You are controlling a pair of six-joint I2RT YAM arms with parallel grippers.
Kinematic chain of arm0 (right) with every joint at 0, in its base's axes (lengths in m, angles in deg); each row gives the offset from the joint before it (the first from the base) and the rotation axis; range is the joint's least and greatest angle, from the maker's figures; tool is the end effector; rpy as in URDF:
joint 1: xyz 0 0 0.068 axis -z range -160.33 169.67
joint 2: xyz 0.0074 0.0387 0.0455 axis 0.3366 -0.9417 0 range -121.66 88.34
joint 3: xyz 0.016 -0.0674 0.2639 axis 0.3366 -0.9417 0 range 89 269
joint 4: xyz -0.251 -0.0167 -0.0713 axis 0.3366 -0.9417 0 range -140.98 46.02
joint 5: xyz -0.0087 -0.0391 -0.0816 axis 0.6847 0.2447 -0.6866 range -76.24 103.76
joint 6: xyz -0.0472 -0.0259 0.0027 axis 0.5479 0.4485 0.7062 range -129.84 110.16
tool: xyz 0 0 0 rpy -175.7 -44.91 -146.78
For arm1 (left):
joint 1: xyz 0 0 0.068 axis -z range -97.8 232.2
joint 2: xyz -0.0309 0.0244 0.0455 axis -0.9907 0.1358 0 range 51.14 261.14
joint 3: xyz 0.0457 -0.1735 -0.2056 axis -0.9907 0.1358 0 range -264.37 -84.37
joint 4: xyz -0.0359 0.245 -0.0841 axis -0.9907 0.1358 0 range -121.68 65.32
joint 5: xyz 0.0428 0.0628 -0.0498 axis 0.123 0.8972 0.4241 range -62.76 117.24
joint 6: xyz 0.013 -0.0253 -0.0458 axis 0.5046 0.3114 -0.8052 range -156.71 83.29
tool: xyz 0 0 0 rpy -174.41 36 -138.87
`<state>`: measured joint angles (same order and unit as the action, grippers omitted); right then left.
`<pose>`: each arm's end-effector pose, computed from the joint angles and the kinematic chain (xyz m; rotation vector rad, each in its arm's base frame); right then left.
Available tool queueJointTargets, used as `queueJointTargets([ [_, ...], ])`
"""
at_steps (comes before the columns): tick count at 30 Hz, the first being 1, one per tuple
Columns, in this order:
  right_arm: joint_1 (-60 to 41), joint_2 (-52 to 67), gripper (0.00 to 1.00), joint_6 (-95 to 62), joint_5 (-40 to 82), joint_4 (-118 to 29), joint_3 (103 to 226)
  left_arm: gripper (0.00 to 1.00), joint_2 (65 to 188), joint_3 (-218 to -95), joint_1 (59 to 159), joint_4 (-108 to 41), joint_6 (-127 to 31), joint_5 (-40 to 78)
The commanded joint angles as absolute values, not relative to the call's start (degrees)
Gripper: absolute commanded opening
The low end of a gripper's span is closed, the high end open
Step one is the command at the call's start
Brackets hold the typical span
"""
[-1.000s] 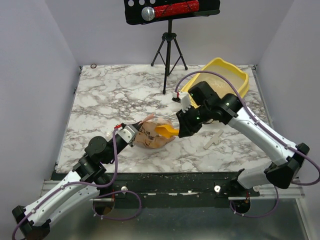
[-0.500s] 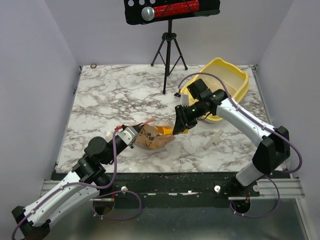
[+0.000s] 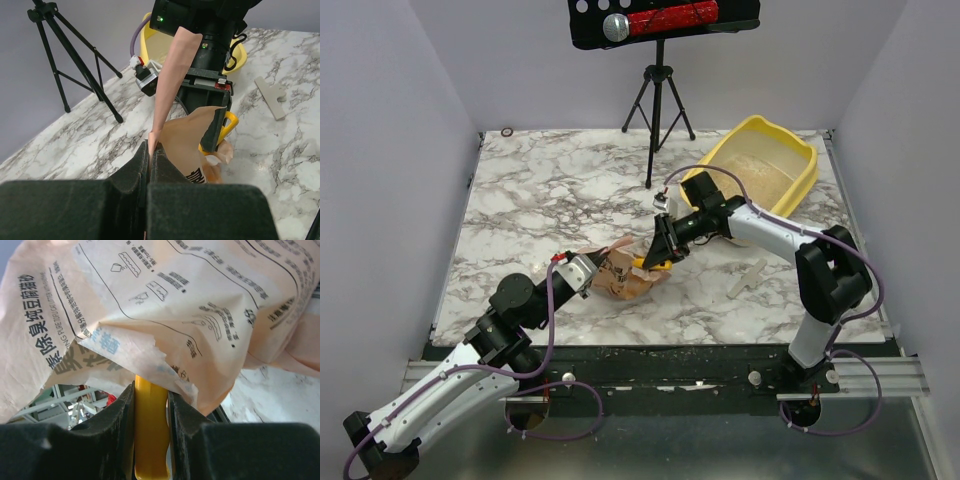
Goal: Fill the litter box with clean litter
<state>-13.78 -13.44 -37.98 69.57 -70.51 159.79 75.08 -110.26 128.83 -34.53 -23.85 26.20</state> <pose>0.2886 0.2259 0.2179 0.5281 -2.6142 -1.5922 0.0892 -0.0954 0.2981 0.7602 1.3003 -0.4889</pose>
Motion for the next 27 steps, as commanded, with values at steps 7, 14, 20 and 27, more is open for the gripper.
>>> queueJointTargets([
  [7,-15.7,-11.1,0.0,-54.2,75.2,-32.5,149.7,0.0,74.1,-112.3,129.3,-41.6,-23.3,25.0],
  [14,-15.8,-6.4,0.0,-63.7,79.5,-10.3,141.3,0.0,74.1,-112.3,129.5,-41.6,-22.9,24.9],
  [20,-15.8,2.4,0.0,-60.7,78.5,-13.6,137.7,0.0,74.3,-112.1,129.6,-41.6,-22.7,24.9],
  [27,-15.8,11.9,0.0,-56.2,76.3,-22.0,134.6,0.0,74.0,-111.8,130.0,-41.9,-22.4,24.8],
])
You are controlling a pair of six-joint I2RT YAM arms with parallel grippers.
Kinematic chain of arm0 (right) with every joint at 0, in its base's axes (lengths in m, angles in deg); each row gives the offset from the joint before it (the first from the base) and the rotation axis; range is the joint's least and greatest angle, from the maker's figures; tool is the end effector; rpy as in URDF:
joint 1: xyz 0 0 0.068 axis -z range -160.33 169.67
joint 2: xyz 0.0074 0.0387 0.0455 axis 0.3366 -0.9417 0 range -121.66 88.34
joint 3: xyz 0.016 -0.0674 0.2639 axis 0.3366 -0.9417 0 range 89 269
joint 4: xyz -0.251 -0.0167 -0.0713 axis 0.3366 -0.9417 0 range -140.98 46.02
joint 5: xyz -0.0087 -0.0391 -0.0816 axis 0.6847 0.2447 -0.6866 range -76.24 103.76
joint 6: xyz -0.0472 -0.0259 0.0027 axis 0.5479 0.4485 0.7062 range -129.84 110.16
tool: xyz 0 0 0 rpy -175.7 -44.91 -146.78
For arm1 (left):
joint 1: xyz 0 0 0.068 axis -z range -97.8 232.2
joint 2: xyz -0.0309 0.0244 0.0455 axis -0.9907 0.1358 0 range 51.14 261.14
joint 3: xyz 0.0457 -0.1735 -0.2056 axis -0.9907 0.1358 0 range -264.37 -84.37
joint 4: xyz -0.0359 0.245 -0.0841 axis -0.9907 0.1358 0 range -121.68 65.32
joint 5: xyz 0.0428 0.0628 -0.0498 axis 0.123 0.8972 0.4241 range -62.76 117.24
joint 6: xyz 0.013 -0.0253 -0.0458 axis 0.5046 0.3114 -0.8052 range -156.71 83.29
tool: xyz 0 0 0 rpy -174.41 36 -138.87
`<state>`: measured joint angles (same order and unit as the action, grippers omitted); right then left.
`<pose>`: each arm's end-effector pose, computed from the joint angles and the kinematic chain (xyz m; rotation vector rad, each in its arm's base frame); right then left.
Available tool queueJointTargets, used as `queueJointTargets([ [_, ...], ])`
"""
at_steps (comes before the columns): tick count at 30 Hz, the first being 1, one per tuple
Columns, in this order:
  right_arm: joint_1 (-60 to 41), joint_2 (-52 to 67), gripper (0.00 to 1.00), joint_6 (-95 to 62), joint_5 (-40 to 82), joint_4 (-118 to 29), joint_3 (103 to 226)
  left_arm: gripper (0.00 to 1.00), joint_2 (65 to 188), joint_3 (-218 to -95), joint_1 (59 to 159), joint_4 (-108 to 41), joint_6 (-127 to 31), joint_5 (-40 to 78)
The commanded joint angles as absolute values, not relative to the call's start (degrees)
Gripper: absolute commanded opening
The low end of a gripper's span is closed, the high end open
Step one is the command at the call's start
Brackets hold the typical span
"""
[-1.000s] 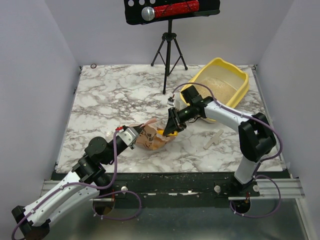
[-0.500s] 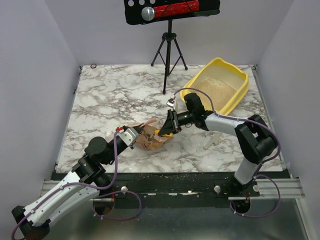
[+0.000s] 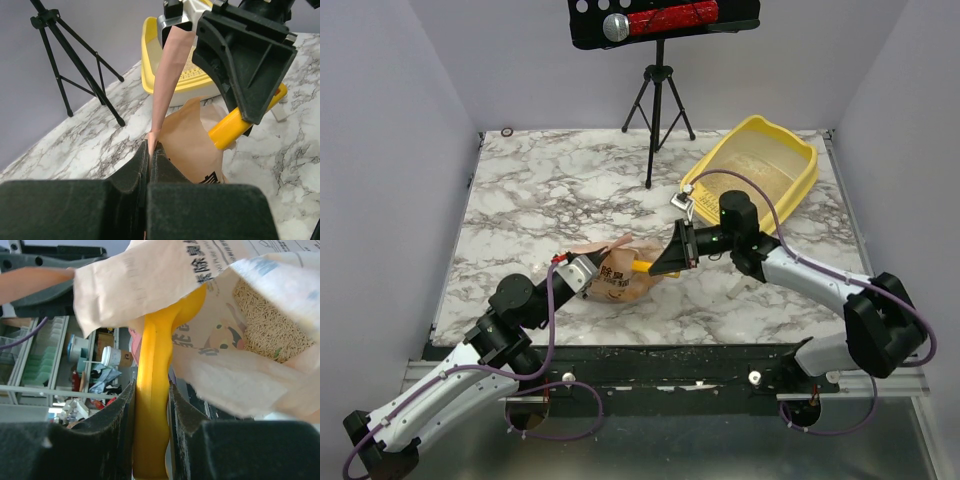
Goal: Fill the litter box with clean litter
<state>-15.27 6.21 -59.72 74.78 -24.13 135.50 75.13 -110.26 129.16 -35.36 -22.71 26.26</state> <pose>0.2329 0.2006 0.2562 -0.6297 2.1182 1.9081 0.0887 -0.0959 0.2996 0.7687 1.2782 -0.4788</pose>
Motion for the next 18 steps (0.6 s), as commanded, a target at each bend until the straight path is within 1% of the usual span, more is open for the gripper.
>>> queueJointTargets([
  [1,-15.7,13.1,0.0,-55.7,75.6,-23.2,134.1,0.0,74.0,-111.7,130.0,-41.9,-22.3,24.6],
  [6,-15.1,18.3,0.0,-53.3,73.4,-28.2,130.9,0.0,73.2,-111.2,130.3,-42.7,-22.0,23.5],
  [18,-12.5,26.9,0.0,-57.4,69.0,-27.0,119.6,0.0,72.4,-110.1,130.6,-42.9,-20.9,18.5],
])
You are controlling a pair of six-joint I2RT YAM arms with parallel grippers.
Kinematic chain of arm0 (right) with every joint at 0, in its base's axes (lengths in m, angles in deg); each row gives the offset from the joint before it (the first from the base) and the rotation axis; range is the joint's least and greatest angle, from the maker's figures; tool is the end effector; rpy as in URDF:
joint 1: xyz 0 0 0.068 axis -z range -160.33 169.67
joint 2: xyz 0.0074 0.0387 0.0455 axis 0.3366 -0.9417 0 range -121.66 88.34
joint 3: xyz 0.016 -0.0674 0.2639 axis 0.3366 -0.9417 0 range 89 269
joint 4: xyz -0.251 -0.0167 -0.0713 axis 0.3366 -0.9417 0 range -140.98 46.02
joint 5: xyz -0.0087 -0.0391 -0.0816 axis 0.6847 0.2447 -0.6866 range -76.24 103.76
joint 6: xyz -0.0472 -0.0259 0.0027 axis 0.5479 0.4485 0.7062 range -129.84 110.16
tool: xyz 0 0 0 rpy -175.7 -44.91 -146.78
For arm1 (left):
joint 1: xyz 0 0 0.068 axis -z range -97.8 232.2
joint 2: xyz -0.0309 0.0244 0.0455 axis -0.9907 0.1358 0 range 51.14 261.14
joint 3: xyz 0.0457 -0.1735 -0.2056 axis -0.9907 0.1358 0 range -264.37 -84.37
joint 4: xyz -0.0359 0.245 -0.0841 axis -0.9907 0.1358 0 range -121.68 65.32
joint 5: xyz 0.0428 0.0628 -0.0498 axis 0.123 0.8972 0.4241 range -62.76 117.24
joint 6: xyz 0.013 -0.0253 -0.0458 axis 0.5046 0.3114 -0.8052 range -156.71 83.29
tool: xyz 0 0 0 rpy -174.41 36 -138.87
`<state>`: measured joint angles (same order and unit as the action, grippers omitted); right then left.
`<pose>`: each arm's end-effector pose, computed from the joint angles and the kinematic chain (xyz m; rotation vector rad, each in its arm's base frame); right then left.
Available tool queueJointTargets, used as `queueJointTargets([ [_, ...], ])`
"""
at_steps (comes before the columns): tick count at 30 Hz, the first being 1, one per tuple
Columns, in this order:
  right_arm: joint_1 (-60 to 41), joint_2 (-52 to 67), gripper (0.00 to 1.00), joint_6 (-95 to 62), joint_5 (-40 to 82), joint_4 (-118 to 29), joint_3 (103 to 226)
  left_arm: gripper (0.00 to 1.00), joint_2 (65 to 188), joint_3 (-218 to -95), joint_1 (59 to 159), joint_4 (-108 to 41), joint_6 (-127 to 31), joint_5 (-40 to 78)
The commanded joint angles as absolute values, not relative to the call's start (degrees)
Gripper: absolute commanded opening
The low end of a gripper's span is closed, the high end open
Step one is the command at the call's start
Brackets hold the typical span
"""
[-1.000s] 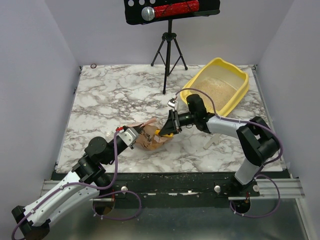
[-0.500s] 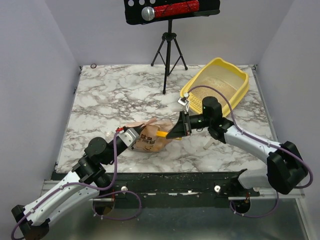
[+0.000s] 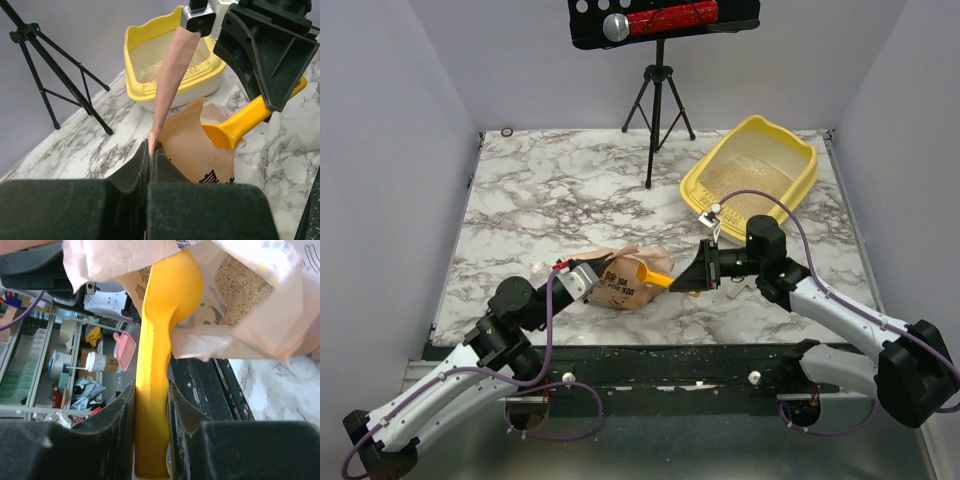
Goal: Fill the litter box with clean litter
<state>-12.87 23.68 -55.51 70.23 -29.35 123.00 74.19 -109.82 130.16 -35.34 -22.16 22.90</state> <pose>0.1851 0.1532 0.2529 -0.5737 2.0755 1.7802 0.0838 -0.0970 0.2986 0.8246 1.2378 -0.5290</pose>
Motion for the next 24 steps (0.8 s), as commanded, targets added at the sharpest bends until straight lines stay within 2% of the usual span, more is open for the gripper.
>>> queueJointTargets([
  [1,-12.3,27.6,0.0,-58.1,68.3,-26.6,118.7,0.0,72.5,-110.0,130.6,-43.0,-20.9,17.8],
  [10,-11.1,38.4,0.0,-72.8,61.3,-18.2,108.1,0.0,71.9,-108.4,130.7,-43.5,-19.0,11.1],
  [24,-9.3,57.0,0.0,-78.2,57.0,-21.1,96.9,0.0,74.2,-108.4,130.7,-42.7,-17.8,13.0],
])
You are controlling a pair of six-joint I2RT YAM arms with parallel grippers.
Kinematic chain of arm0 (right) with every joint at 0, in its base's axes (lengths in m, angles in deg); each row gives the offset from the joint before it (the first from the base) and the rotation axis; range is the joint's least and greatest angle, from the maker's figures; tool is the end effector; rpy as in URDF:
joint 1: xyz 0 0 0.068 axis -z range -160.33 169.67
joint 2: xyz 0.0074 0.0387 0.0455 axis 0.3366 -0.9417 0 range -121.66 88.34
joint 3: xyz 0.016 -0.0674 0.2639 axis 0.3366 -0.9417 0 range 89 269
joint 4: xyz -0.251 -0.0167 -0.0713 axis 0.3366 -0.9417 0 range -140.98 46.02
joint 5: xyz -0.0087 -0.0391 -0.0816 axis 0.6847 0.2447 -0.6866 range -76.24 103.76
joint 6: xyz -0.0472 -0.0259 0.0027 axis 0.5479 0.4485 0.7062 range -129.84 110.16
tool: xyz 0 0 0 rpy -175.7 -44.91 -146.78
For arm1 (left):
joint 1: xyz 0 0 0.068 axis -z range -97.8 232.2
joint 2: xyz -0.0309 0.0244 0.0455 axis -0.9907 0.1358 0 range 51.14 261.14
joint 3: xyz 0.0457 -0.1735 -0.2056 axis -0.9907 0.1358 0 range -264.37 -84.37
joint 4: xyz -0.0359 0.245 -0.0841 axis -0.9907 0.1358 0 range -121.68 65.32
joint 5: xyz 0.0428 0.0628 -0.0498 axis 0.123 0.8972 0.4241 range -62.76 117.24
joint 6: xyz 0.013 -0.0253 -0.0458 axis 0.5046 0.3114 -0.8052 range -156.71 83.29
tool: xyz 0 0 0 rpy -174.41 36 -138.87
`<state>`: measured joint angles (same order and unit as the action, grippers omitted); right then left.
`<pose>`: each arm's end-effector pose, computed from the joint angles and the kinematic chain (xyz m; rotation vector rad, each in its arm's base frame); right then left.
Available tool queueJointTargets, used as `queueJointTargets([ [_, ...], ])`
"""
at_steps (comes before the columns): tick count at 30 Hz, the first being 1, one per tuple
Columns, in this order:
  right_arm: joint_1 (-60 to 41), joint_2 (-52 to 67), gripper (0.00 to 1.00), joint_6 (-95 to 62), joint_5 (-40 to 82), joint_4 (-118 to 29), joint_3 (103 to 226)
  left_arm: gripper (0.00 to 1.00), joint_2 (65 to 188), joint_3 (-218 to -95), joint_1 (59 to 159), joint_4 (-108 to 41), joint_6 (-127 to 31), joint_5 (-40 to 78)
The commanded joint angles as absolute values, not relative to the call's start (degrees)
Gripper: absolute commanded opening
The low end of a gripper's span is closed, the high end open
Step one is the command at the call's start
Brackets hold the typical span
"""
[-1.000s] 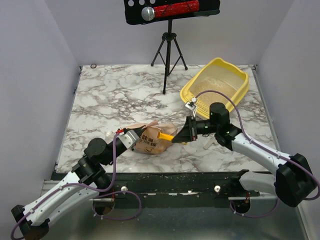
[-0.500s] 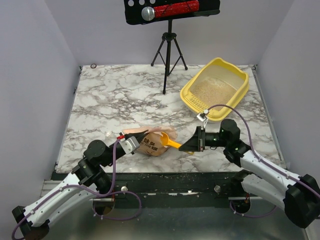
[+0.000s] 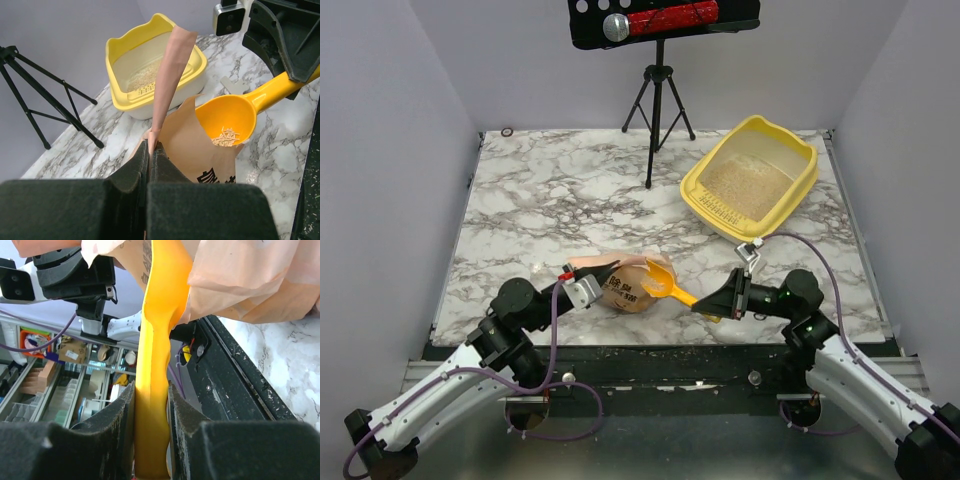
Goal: Fill the litter box with clean litter
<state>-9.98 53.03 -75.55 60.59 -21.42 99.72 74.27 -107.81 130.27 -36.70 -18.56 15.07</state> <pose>0.1181 0.0970 0.2152 -0.1606 1.9750 1.8380 0.0814 -0.1018 0.2886 0.9642 1.1578 -0.5783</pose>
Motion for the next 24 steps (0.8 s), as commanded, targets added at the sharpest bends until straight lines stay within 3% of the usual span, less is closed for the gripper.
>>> queueJointTargets([
  [1,-9.2,58.2,0.0,-78.8,56.7,-21.5,96.1,0.0,74.3,-108.4,130.7,-42.7,-17.8,13.3],
  [11,-9.0,61.3,0.0,-75.2,56.7,-29.4,97.4,0.0,75.2,-108.0,130.7,-43.7,-17.5,15.4],
  [18,-9.0,45.9,0.0,-49.4,61.6,-59.2,116.9,0.0,75.8,-109.1,130.7,-43.0,-18.2,14.3],
  [24,-10.9,32.8,0.0,-33.3,62.3,-76.1,130.9,0.0,75.8,-109.9,130.8,-42.5,-18.3,16.8],
])
